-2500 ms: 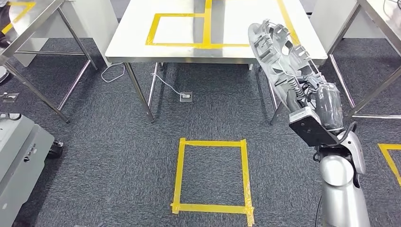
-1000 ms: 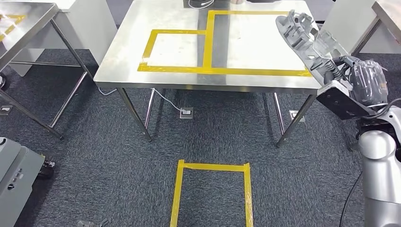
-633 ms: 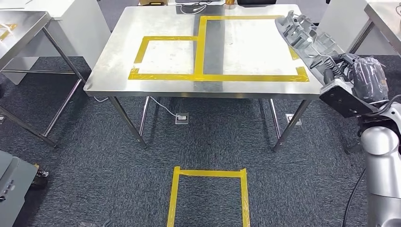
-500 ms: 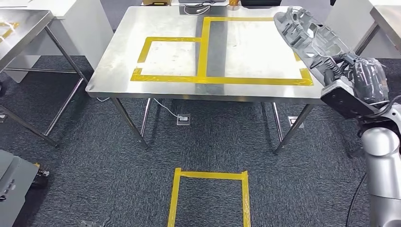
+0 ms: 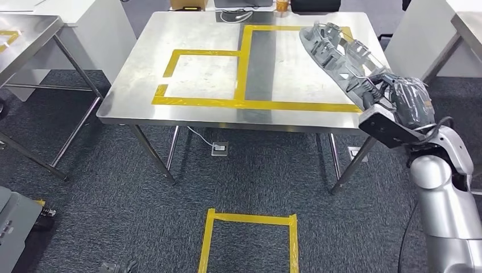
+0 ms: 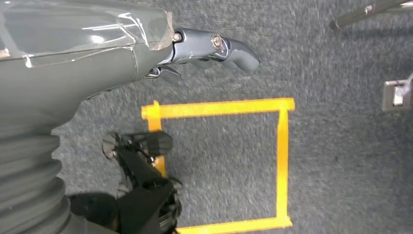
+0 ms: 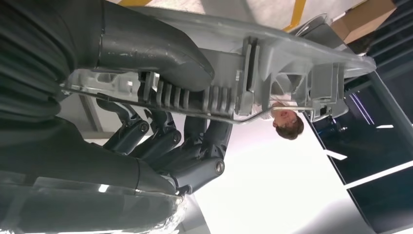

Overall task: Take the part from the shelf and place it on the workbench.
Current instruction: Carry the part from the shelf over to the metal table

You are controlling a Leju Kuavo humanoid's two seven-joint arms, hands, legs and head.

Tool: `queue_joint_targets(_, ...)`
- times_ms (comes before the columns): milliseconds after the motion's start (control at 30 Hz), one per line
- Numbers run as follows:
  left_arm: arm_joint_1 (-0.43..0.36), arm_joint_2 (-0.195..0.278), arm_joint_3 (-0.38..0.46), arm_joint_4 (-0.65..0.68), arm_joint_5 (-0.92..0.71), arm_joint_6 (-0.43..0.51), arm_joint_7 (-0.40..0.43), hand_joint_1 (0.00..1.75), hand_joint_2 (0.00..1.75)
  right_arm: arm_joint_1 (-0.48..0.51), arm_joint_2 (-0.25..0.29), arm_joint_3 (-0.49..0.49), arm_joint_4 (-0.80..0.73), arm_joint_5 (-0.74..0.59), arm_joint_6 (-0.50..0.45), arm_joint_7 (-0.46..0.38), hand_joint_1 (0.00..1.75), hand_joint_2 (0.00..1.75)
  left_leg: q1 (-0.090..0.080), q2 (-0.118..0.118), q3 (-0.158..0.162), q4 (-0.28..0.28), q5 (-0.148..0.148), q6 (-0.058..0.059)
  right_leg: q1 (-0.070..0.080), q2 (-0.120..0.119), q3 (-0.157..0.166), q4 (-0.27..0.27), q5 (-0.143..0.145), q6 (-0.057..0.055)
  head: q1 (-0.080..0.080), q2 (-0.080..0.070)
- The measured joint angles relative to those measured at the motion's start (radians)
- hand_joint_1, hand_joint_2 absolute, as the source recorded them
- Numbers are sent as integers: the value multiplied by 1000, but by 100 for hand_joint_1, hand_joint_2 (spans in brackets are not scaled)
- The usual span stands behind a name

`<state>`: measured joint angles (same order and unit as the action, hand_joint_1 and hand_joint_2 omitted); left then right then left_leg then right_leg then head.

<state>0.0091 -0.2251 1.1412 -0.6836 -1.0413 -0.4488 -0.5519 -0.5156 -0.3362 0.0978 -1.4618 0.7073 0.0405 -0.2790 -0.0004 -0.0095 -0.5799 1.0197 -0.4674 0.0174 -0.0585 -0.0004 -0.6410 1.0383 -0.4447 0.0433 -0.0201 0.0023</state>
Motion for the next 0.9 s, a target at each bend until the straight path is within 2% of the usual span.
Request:
queue_joint_targets(33, 0, 0, -1, -1, 2, 0, 2, 0, 175, 1, 3, 3, 0, 1, 1, 0, 175, 175, 2, 1, -1, 4, -7, -5, 0, 2, 5, 5, 3, -10, -3, 0)
queue_joint_targets(100, -2, -1, -4, -3, 4, -1, 5, 0, 175, 1, 6, 8, -1, 3, 2, 0, 175, 175, 8, 5, -18, 40, -20, -16, 1, 6, 17, 6, -2, -21, -7, 0)
queue_joint_targets(133, -4, -1, -6, -4, 5, -2, 6, 0, 175, 1, 8, 10, -1, 4, 3, 0, 175, 175, 11, 7, -47, 86, -31, -21, 2, 7, 24, 6, -6, -24, -7, 0)
queue_joint_targets(200, -6, -2, -8, -4, 6, -2, 9, 0, 175, 1, 11, 13, -1, 4, 3, 0, 175, 175, 13, 9, -132, 215, -69, -29, 7, 10, 34, 5, -17, -28, -9, 0)
queue_joint_targets(233, -6, -3, -8, -5, 6, -2, 10, 0, 175, 1, 12, 14, -1, 4, 3, 0, 175, 175, 13, 9, -173, 267, -84, -29, 9, 12, 40, 5, -24, -29, -9, 0)
queue_joint_targets(267, -6, -4, -9, -5, 6, -2, 11, 0, 175, 1, 13, 16, -1, 4, 3, 0, 175, 175, 12, 9, -199, 290, -86, -26, 12, 14, 49, 5, -31, -30, -9, 0)
queue_joint_targets(300, -6, -5, -10, -5, 6, -1, 12, 0, 175, 1, 14, 17, -1, 5, 3, 0, 175, 175, 11, 9, -207, 277, -69, -19, 16, 15, 59, 5, -39, -31, -9, 0)
queue_joint_targets(333, -6, -6, -10, -5, 8, -1, 13, 0, 175, 1, 15, 18, -2, 7, 3, 1, 175, 175, 7, 8, -196, 229, -33, -7, 21, 17, 72, 4, -47, -32, -9, 0)
queue_joint_targets(400, -5, -5, -13, -10, 12, -2, 18, 0, 175, 1, 18, 19, -4, 13, 5, 2, 175, 175, -10, 3, -150, 94, 58, 31, 27, 19, 95, -3, -62, -32, -7, 0)
queue_joint_targets(433, -4, -5, -14, -16, 15, -2, 21, 0, 175, 1, 20, 18, -6, 17, 6, 3, 175, 175, -19, -1, -131, 42, 88, 48, 29, 21, 106, -10, -68, -31, -6, 0)
queue_joint_targets(467, -3, -6, -16, -22, 17, -3, 23, 0, 175, 1, 22, 17, -9, 21, 7, 5, 175, 175, -27, -4, -116, 9, 103, 61, 30, 23, 116, -18, -69, -28, -6, 0)
queue_joint_targets(500, -2, -8, -18, -29, 19, -5, 26, 0, 175, 2, 23, 14, -12, 24, 8, 6, 175, 175, -32, -7, -106, -9, 105, 68, 32, 24, 126, -22, -65, -20, -7, 0)
queue_joint_targets(567, -4, -11, -22, -38, 23, -9, 30, 0, 175, 5, 24, 5, -19, 29, 9, 10, 175, 175, -32, -7, -71, -38, 104, 73, 33, 22, 137, -20, -57, -9, -7, 0)
queue_joint_targets(600, -4, -12, -23, -41, 24, -10, 32, 0, 175, 7, 23, 0, -21, 30, 9, 12, 175, 175, -31, -6, -54, -49, 103, 74, 33, 18, 127, 4, -58, -5, -5, 0)
queue_joint_targets(633, -5, -14, -24, -43, 25, -11, 34, 0, 175, 8, 22, -5, -23, 31, 9, 12, 175, 175, -29, -7, -39, -55, 102, 75, 33, 16, 105, 46, -67, -7, -3, 0)
queue_joint_targets(733, -7, -20, -29, -45, 25, -11, 39, 0, 175, 17, 21, -14, -25, 32, 9, 12, 175, 175, -29, -8, -24, -57, 86, 77, 34, 13, -22, 219, -127, -14, -2, 0)
queue_joint_targets(767, -7, -21, -31, -45, 26, -10, 39, 0, 175, 23, 21, -17, -25, 33, 9, 12, 175, 175, -30, -10, -18, -57, 79, 76, 34, 12, -51, 243, -143, -14, -2, 0)
queue_joint_targets(800, -7, -22, -32, -44, 27, -7, 39, 0, 175, 27, 21, -19, -26, 36, 9, 12, 175, 175, -30, -11, -10, -56, 71, 74, 34, 12, -64, 232, -141, -10, -1, 0)
queue_joint_targets(833, -7, -22, -34, -44, 28, -4, 40, 0, 175, 31, 21, -21, -26, 38, 9, 12, 175, 175, -30, -13, -1, -53, 62, 71, 33, 11, -58, 185, -116, 1, -1, 0)
queue_joint_targets(867, -7, -22, -35, -44, 30, 1, 40, 0, 175, 33, 21, -23, -26, 41, 9, 12, 175, 175, -30, -14, 7, -48, 51, 67, 32, 9, -41, 114, -71, 14, -1, 0)
queue_joint_targets(900, -7, -22, -37, -43, 32, 4, 40, 0, 175, 35, 21, -24, -26, 43, 9, 12, 175, 175, -31, -14, 14, -39, 38, 62, 32, 6, -24, 47, -25, 21, -1, 0)
